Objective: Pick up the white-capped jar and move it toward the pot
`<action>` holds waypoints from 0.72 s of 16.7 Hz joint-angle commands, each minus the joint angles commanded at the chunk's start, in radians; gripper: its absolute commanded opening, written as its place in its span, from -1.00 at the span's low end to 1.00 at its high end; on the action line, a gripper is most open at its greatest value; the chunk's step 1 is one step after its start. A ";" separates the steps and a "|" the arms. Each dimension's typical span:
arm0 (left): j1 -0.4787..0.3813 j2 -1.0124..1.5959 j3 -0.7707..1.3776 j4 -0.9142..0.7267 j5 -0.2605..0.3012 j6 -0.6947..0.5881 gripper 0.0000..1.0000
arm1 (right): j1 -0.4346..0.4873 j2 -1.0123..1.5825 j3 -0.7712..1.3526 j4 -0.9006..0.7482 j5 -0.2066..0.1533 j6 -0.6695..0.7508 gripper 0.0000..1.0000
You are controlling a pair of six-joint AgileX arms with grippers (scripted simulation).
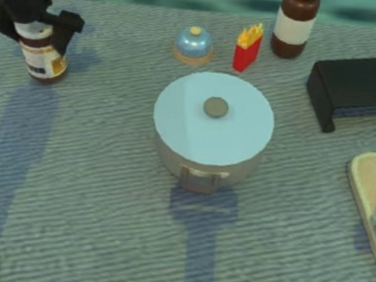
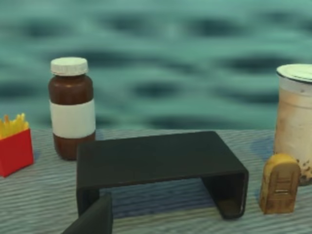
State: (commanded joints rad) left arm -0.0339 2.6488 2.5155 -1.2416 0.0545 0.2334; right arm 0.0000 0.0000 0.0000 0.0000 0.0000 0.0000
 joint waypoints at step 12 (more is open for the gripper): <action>0.000 0.000 0.000 0.000 0.000 0.000 -1.00 | 0.000 0.000 0.000 0.000 0.000 0.000 1.00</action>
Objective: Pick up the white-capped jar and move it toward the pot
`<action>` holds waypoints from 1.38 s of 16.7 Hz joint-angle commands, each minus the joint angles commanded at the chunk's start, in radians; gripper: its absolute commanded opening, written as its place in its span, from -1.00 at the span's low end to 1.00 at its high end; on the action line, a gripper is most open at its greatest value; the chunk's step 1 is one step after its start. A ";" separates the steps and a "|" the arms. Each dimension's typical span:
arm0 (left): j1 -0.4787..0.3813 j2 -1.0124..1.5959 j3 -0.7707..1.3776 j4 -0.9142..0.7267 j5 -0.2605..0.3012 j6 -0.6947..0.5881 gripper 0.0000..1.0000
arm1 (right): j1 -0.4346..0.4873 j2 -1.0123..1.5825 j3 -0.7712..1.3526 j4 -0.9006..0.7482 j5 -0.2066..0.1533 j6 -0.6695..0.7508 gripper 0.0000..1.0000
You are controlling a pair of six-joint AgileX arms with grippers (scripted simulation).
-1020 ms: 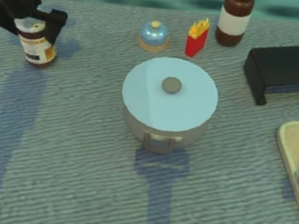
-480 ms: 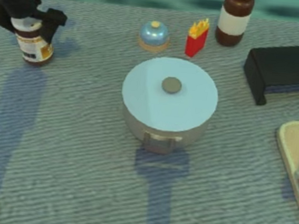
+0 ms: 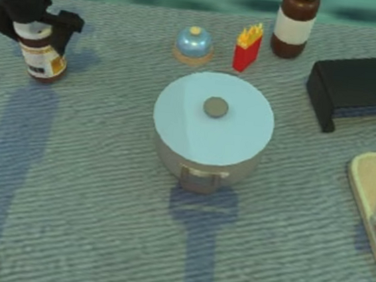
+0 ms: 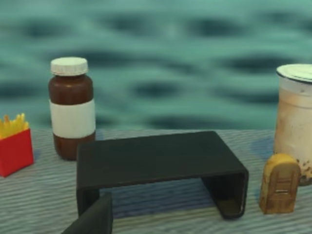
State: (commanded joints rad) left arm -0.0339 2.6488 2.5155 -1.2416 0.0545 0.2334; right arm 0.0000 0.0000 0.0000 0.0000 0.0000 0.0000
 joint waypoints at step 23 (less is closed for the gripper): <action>0.005 -0.553 -0.575 0.021 -0.011 -0.016 -1.00 | 0.000 0.000 0.000 0.000 0.000 0.000 1.00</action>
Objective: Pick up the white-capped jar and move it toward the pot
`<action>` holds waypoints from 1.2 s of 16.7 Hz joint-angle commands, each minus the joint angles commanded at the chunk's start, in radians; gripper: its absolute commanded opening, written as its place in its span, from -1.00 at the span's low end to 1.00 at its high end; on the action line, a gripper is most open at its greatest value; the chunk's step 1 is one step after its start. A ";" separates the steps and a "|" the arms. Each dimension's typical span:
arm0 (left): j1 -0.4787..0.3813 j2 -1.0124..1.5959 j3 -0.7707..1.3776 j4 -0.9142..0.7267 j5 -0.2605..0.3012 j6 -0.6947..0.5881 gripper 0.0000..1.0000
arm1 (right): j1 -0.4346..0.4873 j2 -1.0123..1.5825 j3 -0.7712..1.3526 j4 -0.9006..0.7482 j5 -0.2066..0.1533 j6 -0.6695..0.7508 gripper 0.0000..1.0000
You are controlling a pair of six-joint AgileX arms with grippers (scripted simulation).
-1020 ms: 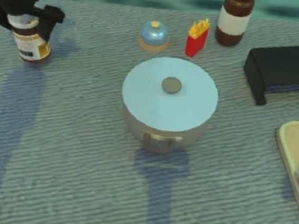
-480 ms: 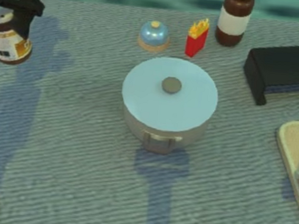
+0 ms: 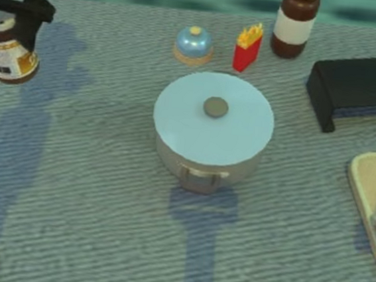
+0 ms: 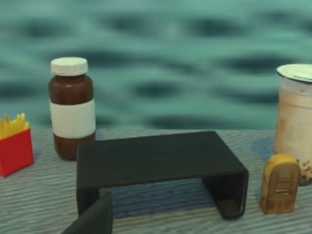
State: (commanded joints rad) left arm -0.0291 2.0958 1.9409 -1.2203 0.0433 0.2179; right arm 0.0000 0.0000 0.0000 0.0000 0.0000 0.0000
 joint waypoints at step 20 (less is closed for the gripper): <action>-0.285 -0.071 -0.354 0.268 -0.107 -0.515 -1.00 | 0.000 0.000 0.000 0.000 0.000 0.000 1.00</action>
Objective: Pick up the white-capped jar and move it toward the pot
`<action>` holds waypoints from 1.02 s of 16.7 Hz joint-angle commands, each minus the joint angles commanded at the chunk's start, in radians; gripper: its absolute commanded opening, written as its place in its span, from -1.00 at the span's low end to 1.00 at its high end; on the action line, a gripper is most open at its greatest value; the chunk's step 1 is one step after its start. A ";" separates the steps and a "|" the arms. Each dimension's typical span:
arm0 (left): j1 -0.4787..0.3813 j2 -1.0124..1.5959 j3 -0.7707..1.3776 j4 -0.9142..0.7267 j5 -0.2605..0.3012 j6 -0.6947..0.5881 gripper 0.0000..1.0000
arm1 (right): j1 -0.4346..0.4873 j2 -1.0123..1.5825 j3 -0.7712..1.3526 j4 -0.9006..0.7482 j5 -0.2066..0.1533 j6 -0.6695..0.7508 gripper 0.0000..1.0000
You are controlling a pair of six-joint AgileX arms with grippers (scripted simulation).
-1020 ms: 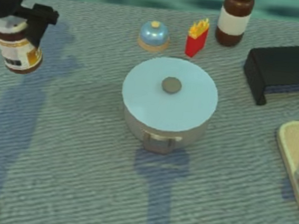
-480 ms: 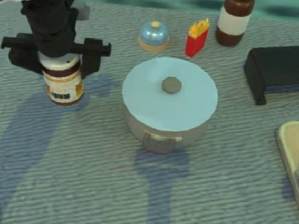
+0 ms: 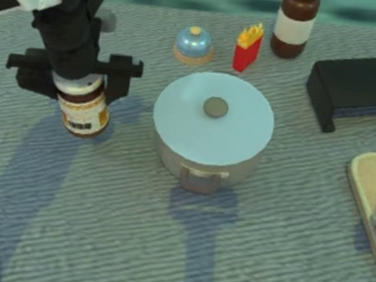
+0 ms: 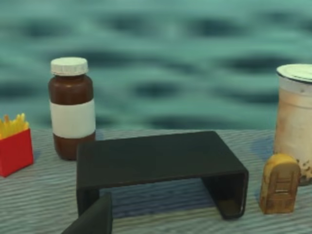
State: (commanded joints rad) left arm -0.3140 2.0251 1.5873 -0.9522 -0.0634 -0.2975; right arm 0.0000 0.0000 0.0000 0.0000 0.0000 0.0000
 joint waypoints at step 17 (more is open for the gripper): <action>0.003 0.049 -0.076 0.130 -0.001 0.003 0.36 | 0.000 0.000 0.000 0.000 0.000 0.000 1.00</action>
State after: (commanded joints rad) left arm -0.3111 2.0745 1.5110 -0.8226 -0.0647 -0.2942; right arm 0.0000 0.0000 0.0000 0.0000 0.0000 0.0000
